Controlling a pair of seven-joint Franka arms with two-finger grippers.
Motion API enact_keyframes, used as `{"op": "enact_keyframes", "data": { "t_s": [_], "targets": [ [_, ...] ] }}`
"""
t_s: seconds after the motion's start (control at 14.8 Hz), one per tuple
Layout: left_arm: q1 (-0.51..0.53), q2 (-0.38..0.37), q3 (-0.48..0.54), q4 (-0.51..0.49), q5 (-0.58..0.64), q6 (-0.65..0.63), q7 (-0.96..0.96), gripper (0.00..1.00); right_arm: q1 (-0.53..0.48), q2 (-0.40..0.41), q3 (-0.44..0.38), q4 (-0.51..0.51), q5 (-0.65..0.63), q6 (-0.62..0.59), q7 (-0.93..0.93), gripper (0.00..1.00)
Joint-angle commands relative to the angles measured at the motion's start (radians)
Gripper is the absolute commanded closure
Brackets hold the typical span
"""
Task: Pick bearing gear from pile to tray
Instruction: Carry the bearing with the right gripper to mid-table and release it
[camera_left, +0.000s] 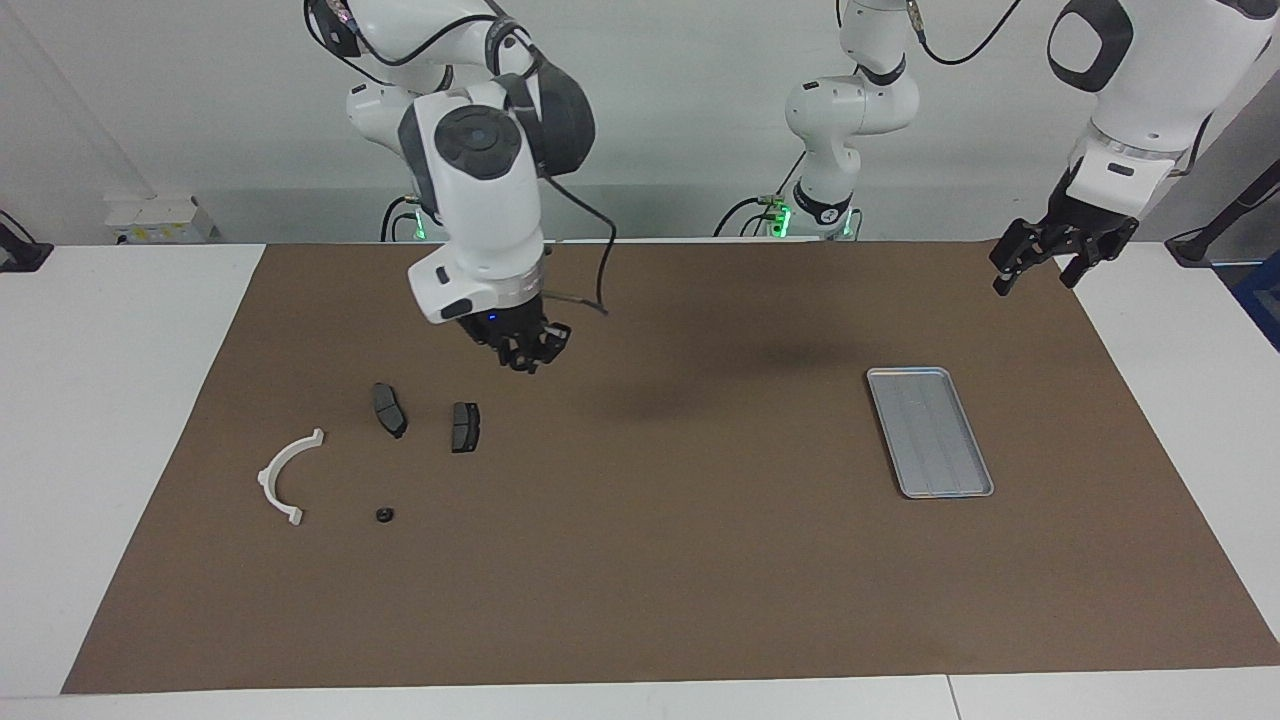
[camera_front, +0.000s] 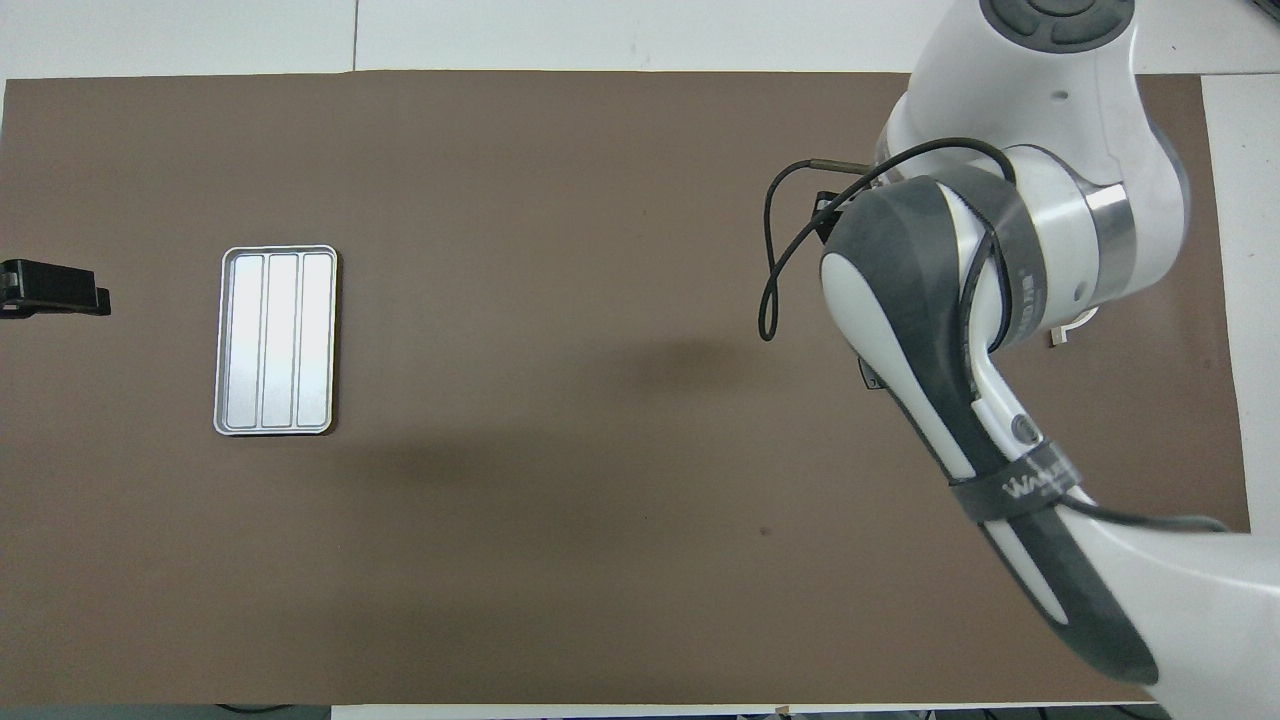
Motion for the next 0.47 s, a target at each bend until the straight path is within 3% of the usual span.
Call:
{"op": "enact_keyframes", "data": {
  "t_s": [0.0,0.4],
  "targets": [
    [0.013,-0.036,-0.007,-0.065,0.009,0.039,0.020,0.00,0.056,-0.010,0.001,-0.023,0.061,0.037,0.168,1.00],
    [0.015,-0.039,-0.007,-0.106,0.009,0.086,0.017,0.00,0.197,-0.020,0.001,-0.264,0.082,0.325,0.436,1.00]
  ]
}}
